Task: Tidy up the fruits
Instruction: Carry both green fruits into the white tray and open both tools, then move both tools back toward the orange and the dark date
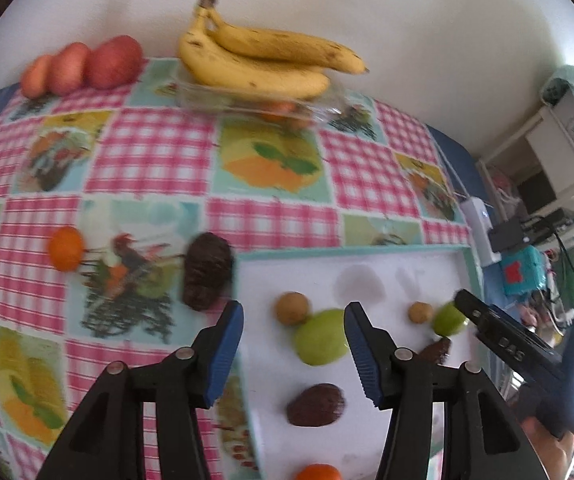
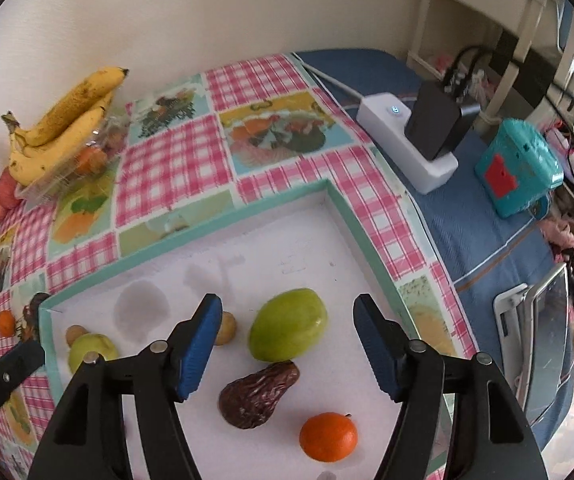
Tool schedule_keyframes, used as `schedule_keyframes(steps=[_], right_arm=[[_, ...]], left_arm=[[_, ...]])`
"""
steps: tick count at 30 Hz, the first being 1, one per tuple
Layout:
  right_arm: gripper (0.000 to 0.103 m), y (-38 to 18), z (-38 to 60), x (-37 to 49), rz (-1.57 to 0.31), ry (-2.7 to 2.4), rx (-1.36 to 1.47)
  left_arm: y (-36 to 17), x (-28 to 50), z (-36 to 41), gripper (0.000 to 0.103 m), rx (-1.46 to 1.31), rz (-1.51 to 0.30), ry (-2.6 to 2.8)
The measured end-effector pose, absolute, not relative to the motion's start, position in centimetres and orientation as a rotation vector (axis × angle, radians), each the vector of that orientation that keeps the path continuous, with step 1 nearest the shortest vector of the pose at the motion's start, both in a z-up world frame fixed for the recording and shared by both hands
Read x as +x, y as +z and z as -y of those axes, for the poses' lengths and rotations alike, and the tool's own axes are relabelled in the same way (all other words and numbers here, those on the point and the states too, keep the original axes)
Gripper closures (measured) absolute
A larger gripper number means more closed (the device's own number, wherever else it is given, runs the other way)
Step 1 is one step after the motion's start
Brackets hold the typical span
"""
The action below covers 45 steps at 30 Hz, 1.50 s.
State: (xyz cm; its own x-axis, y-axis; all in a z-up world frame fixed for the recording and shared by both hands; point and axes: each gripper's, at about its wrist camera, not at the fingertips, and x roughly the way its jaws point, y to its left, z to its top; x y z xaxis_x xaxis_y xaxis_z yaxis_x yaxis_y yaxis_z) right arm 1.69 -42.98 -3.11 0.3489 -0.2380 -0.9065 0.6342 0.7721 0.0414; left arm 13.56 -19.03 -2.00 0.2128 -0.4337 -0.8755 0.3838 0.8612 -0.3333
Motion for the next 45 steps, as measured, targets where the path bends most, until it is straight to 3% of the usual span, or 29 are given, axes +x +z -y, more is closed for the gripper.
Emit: schedule_keyframes(steps=[10,15,17,18,21,45], right_arm=[[0.034,-2.1,41.3,2.5,-1.075,-0.549,0.397],[0.034,-2.4,40.8,3.0,-1.086,-0.524,0.408],[0.022,-2.7,40.5,3.2,-1.091,-0.506,0.407],[0.012,-2.8,40.3,3.2,-1.088,-0.502,0.402],[0.011,-3.1,40.0,3.6,-1.098,-0.491,0.387],[0.011,-3.3,35.1,6.7,-1.138,-0.384,0.317]], left_arm=[[-2.1,15.4,15.6,0.046,-0.082,-1.229,-0.468],[-2.7,16.0,14.3,0.018,-0.039,-1.211,-0.340],[-3.0,16.3,13.7,0.010,-0.025,-1.202,-0.295],[-3.1,16.4,13.4,0.006,-0.019,-1.196,-0.282],[-3.3,16.7,12.6,0.001,0.000,-1.178,-0.239],[0.4,18.4,6.5,0.000,0.136,-1.082,-0.139]])
